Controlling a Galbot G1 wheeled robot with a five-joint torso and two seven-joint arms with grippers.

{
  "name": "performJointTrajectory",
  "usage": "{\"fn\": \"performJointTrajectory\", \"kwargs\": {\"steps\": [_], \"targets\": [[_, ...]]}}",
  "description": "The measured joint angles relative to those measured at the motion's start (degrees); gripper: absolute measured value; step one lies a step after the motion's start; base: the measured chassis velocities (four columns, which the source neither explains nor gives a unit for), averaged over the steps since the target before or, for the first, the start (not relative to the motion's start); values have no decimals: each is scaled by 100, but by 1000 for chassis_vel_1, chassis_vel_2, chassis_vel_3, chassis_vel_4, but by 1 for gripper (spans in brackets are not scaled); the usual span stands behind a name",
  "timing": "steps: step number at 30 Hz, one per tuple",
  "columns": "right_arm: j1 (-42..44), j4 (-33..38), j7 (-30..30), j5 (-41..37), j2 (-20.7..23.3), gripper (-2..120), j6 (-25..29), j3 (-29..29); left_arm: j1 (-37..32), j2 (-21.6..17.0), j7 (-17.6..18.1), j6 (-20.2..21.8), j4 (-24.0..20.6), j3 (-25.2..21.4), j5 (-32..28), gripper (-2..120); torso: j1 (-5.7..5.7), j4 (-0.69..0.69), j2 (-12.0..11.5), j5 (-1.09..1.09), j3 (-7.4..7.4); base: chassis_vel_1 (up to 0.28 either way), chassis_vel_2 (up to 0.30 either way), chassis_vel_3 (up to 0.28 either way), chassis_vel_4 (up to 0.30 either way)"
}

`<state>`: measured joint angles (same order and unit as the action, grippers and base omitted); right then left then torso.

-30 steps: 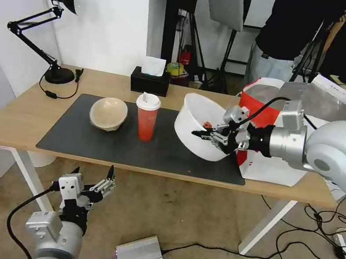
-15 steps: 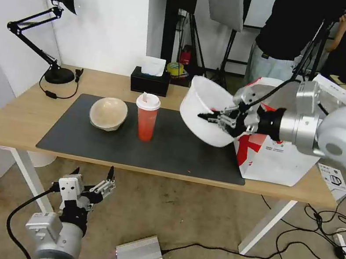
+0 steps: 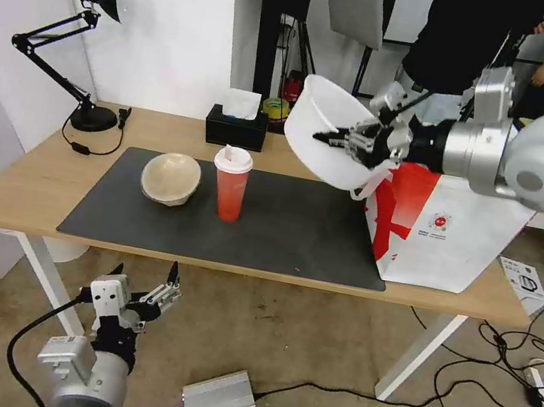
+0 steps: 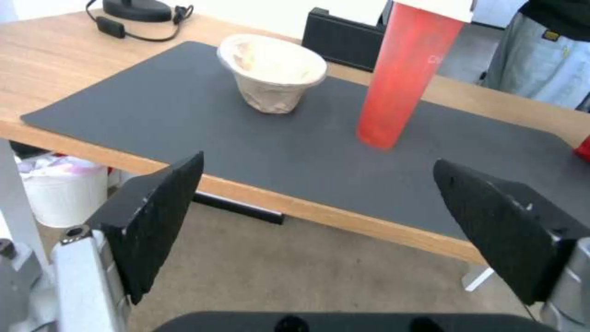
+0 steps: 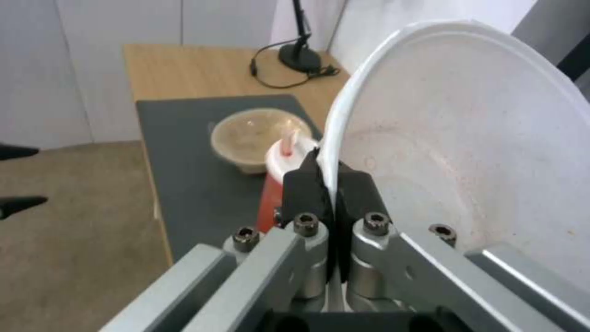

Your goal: Pick up the trash from the table and place it into the takeout bag.

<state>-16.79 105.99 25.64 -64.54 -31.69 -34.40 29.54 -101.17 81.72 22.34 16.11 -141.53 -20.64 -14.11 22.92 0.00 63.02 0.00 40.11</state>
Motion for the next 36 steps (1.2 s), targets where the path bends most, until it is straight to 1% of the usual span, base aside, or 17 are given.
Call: {"fn": "performJointTrajectory", "kwargs": {"steps": [3,9,12,16,26,36], "targets": [[-255,-210,-2,-51,-120,0,-6,131,7,0,-2,-2,-8,-4,0,100,0,0,0,0,0,0,0,0,0],[-387,-405,-3,-57,-224,0,-12,194,31,-5,-41,-24,-8,-15,-16,100,0,1,0,0,0,0,0,0,0],[-450,-538,-3,-57,-243,0,-13,220,43,-20,-193,-66,-7,-36,119,100,0,0,0,0,0,0,0,0,0],[-513,-648,-1,-57,-248,0,-14,226,45,-40,-238,-74,-16,-37,175,100,0,0,0,0,0,0,0,0,0],[-604,-848,19,-61,-155,0,-16,246,68,-97,-239,-90,-2,-32,166,100,0,0,0,0,0,0,0,0,0],[-547,-1040,35,-33,64,0,-16,231,67,-149,-235,-114,-2,-28,143,100,0,0,0,0,0,0,0,0,0]]}}
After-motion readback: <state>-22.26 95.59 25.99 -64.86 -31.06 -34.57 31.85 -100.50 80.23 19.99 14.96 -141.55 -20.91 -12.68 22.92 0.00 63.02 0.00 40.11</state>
